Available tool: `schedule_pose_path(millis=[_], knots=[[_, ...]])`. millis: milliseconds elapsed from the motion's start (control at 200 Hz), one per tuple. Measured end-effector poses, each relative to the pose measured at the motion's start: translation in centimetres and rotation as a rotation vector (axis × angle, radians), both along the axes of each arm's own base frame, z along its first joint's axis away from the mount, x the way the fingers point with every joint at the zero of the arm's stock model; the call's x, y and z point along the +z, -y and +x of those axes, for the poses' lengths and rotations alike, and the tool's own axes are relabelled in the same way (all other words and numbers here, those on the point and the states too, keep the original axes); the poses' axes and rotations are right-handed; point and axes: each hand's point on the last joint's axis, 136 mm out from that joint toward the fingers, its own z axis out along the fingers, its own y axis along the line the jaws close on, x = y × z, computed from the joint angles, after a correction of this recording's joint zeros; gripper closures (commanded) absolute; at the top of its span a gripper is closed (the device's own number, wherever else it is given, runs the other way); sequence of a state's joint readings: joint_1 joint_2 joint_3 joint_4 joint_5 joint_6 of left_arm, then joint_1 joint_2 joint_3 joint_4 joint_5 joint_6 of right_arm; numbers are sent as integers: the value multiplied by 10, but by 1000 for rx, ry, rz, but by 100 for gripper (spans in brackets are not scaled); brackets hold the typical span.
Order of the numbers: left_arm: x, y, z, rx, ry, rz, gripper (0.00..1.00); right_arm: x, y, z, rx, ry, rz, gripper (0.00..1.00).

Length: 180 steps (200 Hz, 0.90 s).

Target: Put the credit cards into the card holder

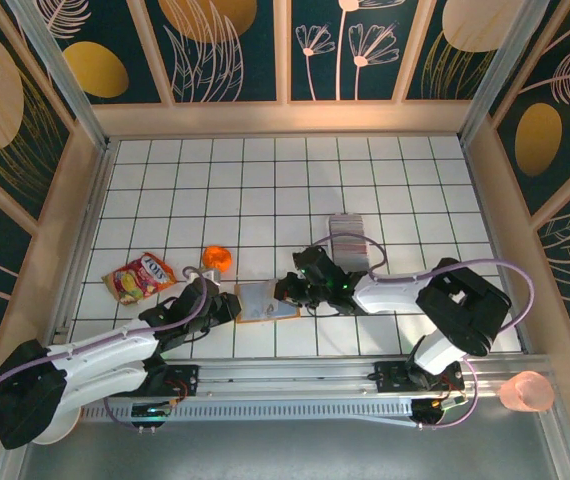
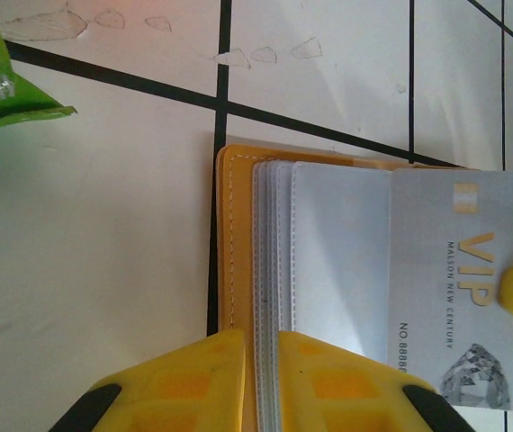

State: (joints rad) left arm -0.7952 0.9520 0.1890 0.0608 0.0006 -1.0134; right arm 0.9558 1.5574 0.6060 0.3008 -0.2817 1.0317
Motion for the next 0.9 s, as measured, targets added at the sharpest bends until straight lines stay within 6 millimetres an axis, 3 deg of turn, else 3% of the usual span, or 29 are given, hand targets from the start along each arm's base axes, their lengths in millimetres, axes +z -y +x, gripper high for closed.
schedule_pose_path(millis=[270, 500, 901], knots=[[-1, 1, 0, -5, -5, -2, 83, 7, -3, 0, 7, 21, 21, 100], [-2, 3, -1, -13, -13, -5, 81, 32, 3, 5, -28, 95, 58, 100], [-6, 2, -2, -13, -24, 5, 78, 3, 14, 2, -43, 60, -21, 100]])
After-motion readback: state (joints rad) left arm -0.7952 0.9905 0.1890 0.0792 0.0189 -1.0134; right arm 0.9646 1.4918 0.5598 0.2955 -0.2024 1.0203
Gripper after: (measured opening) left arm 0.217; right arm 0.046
